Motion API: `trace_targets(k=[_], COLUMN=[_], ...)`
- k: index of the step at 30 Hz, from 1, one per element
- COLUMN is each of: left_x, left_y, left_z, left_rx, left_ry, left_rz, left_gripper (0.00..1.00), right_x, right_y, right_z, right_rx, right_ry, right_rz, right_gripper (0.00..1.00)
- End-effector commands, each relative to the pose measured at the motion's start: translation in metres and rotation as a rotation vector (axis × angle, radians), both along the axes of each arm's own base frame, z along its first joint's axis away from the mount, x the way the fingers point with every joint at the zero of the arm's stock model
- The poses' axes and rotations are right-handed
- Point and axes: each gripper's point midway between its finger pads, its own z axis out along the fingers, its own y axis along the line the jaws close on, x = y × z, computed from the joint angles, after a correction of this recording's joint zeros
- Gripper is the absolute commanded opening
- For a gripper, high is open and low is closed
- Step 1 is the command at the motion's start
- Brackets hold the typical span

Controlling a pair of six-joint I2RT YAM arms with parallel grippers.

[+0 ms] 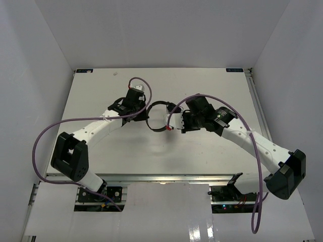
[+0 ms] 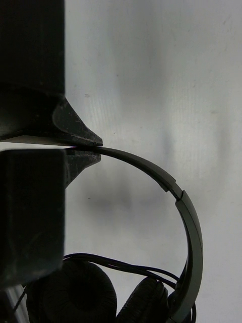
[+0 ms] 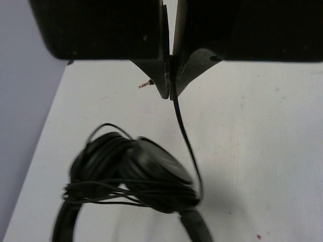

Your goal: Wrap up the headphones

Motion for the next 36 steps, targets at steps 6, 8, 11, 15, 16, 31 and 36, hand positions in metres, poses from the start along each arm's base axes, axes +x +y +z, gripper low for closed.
trace_targets(k=[6,8,11,15,16,31,36], left_x=[-0.046,-0.056,-0.068,-0.079,-0.080,-0.091,-0.096], left_y=[-0.038,-0.044,-0.049,-0.050,-0.050,-0.055,-0.055], left_z=[-0.008,-0.011,-0.015,-0.023,-0.023,-0.007,-0.006], left_rx=[-0.026,-0.046,-0.059,-0.051,-0.052,-0.107,-0.125], left_ry=[0.066,0.090,0.106,0.133,0.137,0.105,0.111], left_rz=[-0.377,-0.439,-0.511,-0.564,-0.572,-0.618,-0.625], left_gripper=[0.00,0.00,0.00,0.00,0.00,0.00,0.00], right_x=[0.048,0.049,0.049,0.051,0.051,0.031,0.031], right_y=[-0.014,-0.011,-0.009,-0.004,-0.002,0.007,0.006], right_z=[0.037,0.032,0.026,0.023,0.023,-0.009,-0.008], right_rx=[-0.158,-0.174,-0.189,-0.189,-0.186,-0.139,-0.066], right_ry=[-0.328,-0.323,-0.319,-0.311,-0.305,-0.107,-0.040], right_rz=[-0.038,-0.025,-0.014,-0.007,-0.004,0.051,0.021], right_gripper=[0.08,0.08,0.09,0.11,0.11,0.23,0.23])
